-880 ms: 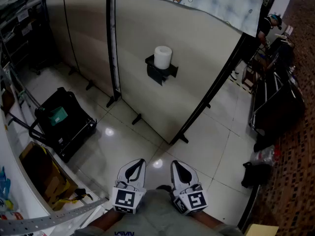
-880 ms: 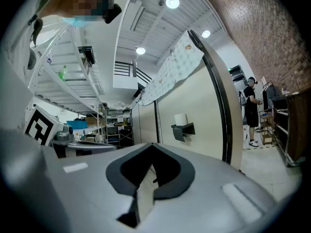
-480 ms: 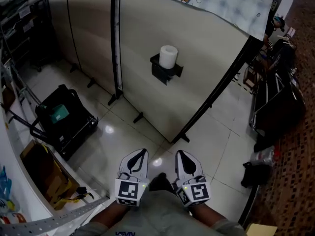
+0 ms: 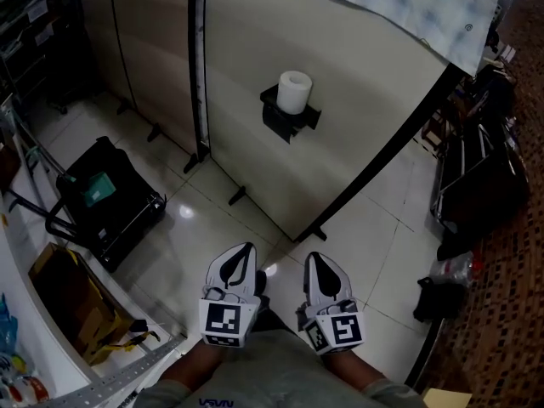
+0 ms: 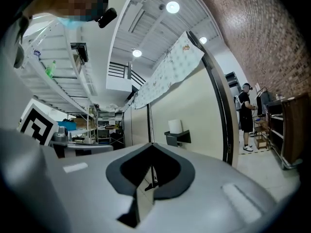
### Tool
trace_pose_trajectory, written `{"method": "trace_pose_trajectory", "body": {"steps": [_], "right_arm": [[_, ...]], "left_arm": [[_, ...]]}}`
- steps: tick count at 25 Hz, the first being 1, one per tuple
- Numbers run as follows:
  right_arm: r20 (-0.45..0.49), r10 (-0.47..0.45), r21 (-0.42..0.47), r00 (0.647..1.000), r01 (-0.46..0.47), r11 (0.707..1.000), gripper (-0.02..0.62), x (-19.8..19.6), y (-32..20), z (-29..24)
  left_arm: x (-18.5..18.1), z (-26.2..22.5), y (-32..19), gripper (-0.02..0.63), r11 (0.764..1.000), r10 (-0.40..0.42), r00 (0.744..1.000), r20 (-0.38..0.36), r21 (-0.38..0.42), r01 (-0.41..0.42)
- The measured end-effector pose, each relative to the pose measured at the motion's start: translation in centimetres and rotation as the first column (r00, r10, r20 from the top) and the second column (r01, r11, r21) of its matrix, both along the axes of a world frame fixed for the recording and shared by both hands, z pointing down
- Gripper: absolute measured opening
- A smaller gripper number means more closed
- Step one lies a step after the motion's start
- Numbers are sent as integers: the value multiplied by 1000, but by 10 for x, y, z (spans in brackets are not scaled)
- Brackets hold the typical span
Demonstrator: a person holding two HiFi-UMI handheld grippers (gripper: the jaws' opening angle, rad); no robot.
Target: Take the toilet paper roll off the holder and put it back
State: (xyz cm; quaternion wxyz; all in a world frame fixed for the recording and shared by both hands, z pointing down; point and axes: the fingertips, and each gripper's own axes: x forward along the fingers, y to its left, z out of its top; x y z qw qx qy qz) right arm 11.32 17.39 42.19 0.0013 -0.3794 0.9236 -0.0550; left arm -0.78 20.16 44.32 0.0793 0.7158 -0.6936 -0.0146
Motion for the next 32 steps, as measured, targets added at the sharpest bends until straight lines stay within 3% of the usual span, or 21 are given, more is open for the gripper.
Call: {"method": "trace_pose_trajectory", "body": {"steps": [6,21,32], "right_arm": [[14,-14,-8,1000,14,1000,0,-19,-31,2],[62,-72,6,995,71,997,0,-70,-162,-15],[109,-135,-7,985,137,991,0,-77,-233,-17]], "left_arm": [[-10,6,-30,6,999,16,1000,13,-34,-16],[-44,-15,-160,6,998,23,997,73,-55,-19],[-51,-15,-238,32,995,-1,992,130,-99,14]]}}
